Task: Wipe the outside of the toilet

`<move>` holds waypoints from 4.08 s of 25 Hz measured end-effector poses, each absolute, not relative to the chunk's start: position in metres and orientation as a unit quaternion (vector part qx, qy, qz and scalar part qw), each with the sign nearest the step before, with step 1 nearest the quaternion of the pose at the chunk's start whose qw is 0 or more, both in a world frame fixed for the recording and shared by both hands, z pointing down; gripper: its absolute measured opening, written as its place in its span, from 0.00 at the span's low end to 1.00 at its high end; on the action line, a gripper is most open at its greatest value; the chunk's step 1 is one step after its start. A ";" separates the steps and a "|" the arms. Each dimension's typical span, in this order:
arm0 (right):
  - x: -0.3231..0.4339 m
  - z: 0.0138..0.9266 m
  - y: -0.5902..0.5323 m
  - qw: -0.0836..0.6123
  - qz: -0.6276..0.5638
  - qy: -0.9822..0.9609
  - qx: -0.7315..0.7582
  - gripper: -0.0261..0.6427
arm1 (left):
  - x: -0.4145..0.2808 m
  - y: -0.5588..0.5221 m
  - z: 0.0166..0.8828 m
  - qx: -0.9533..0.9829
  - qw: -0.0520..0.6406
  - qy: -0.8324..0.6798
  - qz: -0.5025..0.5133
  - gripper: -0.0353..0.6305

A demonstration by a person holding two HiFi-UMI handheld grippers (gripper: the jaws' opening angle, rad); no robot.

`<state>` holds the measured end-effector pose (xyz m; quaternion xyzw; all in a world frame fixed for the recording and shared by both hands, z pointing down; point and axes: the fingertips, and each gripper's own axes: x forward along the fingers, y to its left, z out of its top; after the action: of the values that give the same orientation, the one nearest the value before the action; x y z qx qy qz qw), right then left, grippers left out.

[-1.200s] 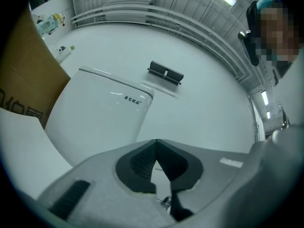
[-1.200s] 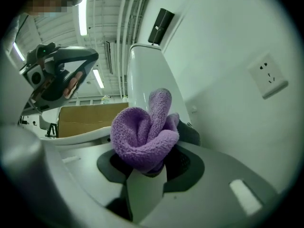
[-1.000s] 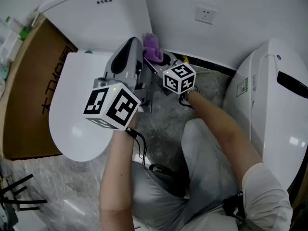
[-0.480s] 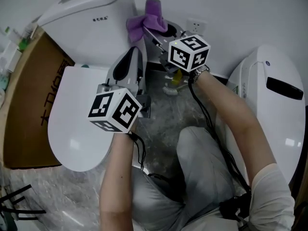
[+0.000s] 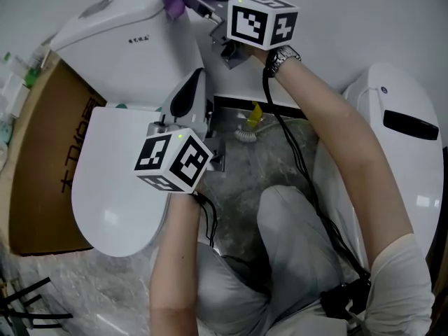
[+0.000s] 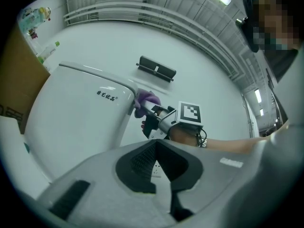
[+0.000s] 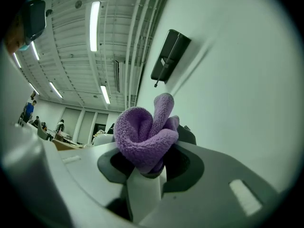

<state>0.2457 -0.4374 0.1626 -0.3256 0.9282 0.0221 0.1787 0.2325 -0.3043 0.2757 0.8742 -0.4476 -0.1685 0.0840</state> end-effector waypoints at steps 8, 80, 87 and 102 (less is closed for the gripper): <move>0.247 0.234 -0.456 0.153 -0.028 0.920 -0.360 0.26 | 0.224 -0.310 0.272 0.872 0.086 -0.449 -0.175 0.06; 0.164 0.530 -0.266 -0.051 -0.101 0.881 -0.459 0.21 | 0.031 0.005 0.395 0.888 0.088 -0.434 -0.123 0.06; 0.162 0.536 -0.266 -0.080 -0.086 0.902 -0.416 0.21 | 0.056 0.012 0.425 0.864 0.060 -0.478 -0.143 0.06; 0.108 0.534 -0.135 -0.050 -0.092 0.927 -0.361 0.21 | 0.044 0.075 0.439 0.809 0.054 -0.576 -0.108 0.06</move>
<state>0.1076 -0.1355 0.5340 -0.3610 0.9267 -0.0919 -0.0499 0.0439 0.0751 0.4395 0.8085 -0.5759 -0.1085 0.0537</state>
